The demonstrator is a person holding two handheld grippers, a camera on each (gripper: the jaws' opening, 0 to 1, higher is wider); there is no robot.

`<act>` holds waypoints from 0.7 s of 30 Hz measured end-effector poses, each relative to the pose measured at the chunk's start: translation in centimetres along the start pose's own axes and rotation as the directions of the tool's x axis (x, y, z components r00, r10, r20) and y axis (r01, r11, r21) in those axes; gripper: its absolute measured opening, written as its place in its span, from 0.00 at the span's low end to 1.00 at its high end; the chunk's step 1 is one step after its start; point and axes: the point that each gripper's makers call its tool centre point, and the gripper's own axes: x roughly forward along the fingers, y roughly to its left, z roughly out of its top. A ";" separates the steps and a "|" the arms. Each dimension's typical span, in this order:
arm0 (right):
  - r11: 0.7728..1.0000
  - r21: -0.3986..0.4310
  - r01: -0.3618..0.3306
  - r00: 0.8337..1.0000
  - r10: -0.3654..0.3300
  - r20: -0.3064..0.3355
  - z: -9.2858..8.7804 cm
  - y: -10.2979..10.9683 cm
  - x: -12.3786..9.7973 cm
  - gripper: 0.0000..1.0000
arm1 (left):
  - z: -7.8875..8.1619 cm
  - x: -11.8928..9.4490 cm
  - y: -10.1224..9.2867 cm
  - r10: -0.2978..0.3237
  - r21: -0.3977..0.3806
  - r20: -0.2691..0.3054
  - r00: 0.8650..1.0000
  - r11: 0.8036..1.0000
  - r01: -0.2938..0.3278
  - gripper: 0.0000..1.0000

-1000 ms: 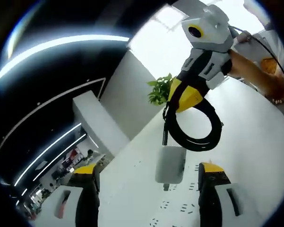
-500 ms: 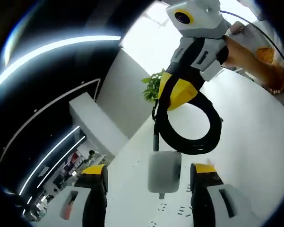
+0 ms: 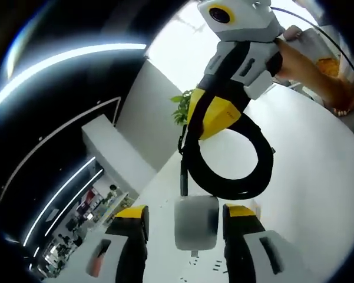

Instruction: Straighten the power strip on the desk, plug the charger into it

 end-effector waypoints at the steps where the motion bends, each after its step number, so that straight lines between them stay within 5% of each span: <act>1: 1.000 -0.002 0.001 1.000 -0.001 -0.002 0.0 0.0 0.0 0.06 | 0.0 0.0 -0.1 0.000 0.002 0.000 1.000 1.000 0.000 0.46; 11: 1.000 -0.022 0.010 1.000 -0.010 -0.011 0.1 0.1 0.0 0.06 | -0.2 0.3 -0.8 -0.029 -0.010 -0.019 0.999 1.000 0.029 0.27; 21: 0.997 -0.071 0.012 0.999 -0.015 -0.050 0.2 0.3 0.1 0.06 | -0.6 0.5 -1.2 -0.035 -0.006 -0.040 0.999 0.999 0.034 0.27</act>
